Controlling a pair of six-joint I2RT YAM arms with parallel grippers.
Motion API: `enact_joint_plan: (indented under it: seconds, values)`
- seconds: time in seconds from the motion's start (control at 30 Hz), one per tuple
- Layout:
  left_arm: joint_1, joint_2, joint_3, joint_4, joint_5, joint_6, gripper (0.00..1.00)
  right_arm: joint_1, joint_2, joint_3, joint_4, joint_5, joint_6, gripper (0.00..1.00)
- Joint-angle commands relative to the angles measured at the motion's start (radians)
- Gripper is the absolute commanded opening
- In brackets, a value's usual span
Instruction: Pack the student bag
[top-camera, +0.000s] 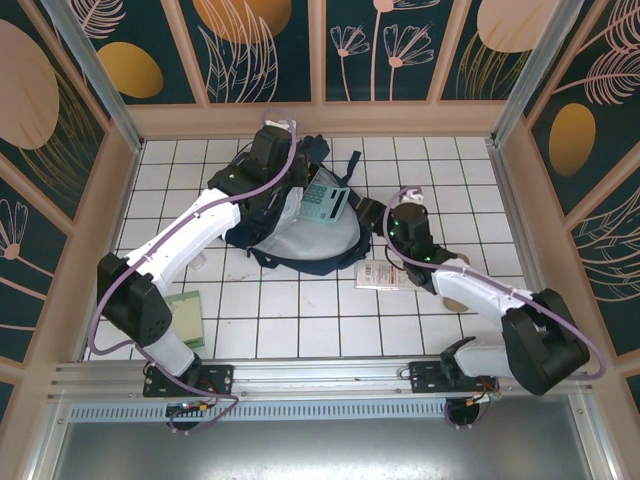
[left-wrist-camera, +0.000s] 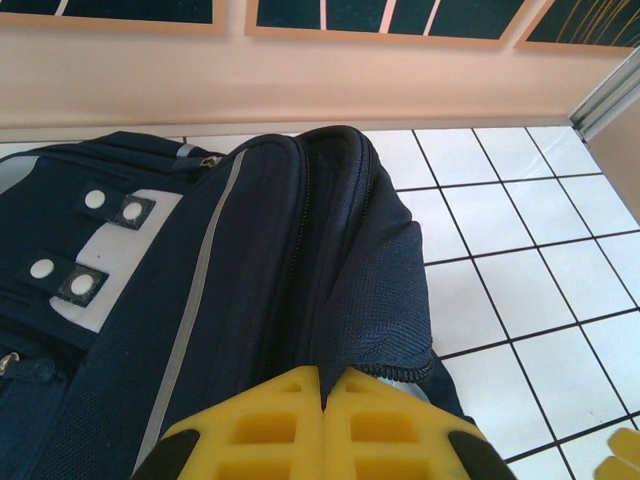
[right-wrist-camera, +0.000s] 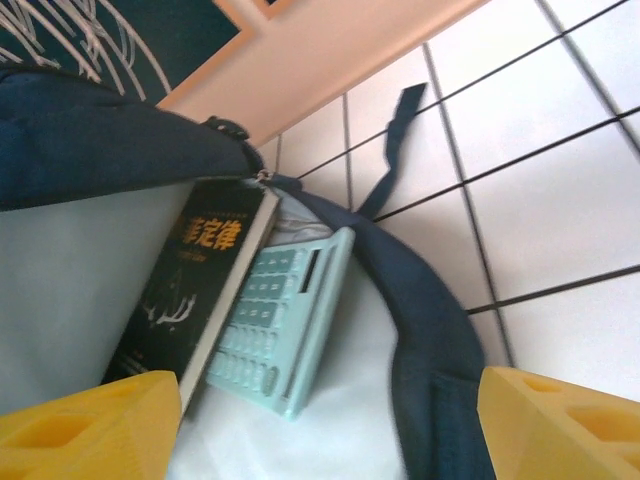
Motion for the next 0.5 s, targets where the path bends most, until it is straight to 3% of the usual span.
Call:
enact_joint_plan:
  seconds: [0.0,0.13,0.2,0.27,0.47]
  values:
    - [0.019,0.008,0.012,0.039,-0.023,-0.009,0.04,-0.038,-0.064,-0.048,-0.037,-0.032,-0.046,0.79]
    - [0.02,0.056,0.025,0.039,0.011,-0.016,0.06,-0.08,-0.134,-0.08,-0.073,-0.089,-0.057,0.77]
    - [0.02,0.089,0.037,0.031,0.04,-0.009,0.17,-0.091,-0.155,-0.072,-0.104,-0.114,-0.074,0.77]
    - [0.02,0.099,0.036,0.034,0.047,-0.012,0.2,-0.093,-0.162,-0.053,-0.129,-0.124,-0.089,0.77]
    - [0.02,0.072,-0.007,0.035,-0.016,-0.022,0.75,-0.093,-0.151,-0.009,-0.132,-0.178,-0.133,0.79]
